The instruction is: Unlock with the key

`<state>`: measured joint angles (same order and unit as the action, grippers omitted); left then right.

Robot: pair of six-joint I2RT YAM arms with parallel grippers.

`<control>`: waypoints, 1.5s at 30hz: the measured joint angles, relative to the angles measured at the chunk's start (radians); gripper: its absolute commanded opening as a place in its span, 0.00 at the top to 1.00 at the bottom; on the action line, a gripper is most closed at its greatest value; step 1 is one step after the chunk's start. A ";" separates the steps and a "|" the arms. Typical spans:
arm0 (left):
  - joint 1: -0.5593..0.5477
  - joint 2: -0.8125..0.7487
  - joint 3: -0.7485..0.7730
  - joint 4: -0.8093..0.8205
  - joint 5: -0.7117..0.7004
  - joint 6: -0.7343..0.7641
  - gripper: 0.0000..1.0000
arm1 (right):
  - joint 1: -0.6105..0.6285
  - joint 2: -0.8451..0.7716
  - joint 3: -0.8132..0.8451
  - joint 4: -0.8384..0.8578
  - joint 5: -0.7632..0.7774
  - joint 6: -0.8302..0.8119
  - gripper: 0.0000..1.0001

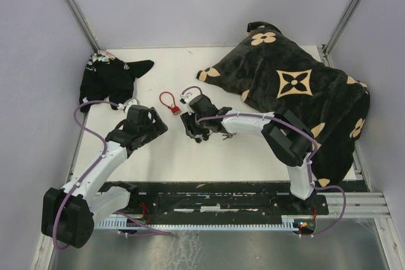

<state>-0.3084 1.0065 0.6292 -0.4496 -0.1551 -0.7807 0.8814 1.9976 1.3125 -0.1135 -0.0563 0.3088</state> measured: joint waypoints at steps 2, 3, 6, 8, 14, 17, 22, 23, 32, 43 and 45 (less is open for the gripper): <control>0.000 0.014 0.001 -0.010 0.000 0.001 0.11 | -0.005 0.005 0.000 -0.016 0.035 0.000 0.39; 0.000 0.027 0.004 -0.015 0.001 0.001 0.11 | -0.008 0.005 0.000 -0.024 0.053 0.001 0.39; 0.000 0.083 0.027 -0.022 0.002 0.003 0.11 | -0.024 0.005 -0.007 -0.027 0.092 0.002 0.39; 0.000 0.126 0.049 -0.022 0.003 0.004 0.11 | -0.041 0.000 -0.028 -0.024 0.117 0.002 0.38; 0.000 0.283 0.158 -0.005 0.010 0.006 0.11 | -0.079 -0.074 -0.120 -0.007 0.126 -0.019 0.32; -0.002 0.375 0.224 0.007 0.009 0.011 0.11 | -0.080 -0.146 -0.180 0.005 0.098 -0.053 0.26; -0.019 0.543 0.351 0.015 -0.001 0.022 0.13 | -0.078 -0.287 -0.296 0.053 0.074 -0.119 0.22; -0.023 0.580 0.382 0.016 -0.003 0.027 0.14 | -0.078 -0.317 -0.324 0.064 0.076 -0.129 0.22; -0.037 0.869 0.639 -0.009 -0.055 0.083 0.26 | -0.078 -0.409 -0.526 0.232 0.174 -0.160 0.21; -0.059 0.965 0.713 -0.052 -0.111 0.125 0.69 | -0.078 -0.409 -0.534 0.293 0.278 -0.166 0.21; -0.078 0.965 0.712 -0.053 -0.117 0.135 0.74 | -0.078 -0.409 -0.534 0.293 0.289 -0.166 0.21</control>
<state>-0.3866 1.9713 1.3411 -0.5030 -0.2726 -0.6453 0.8032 1.5890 0.7784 0.1799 0.2325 0.1425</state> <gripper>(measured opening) 0.435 0.787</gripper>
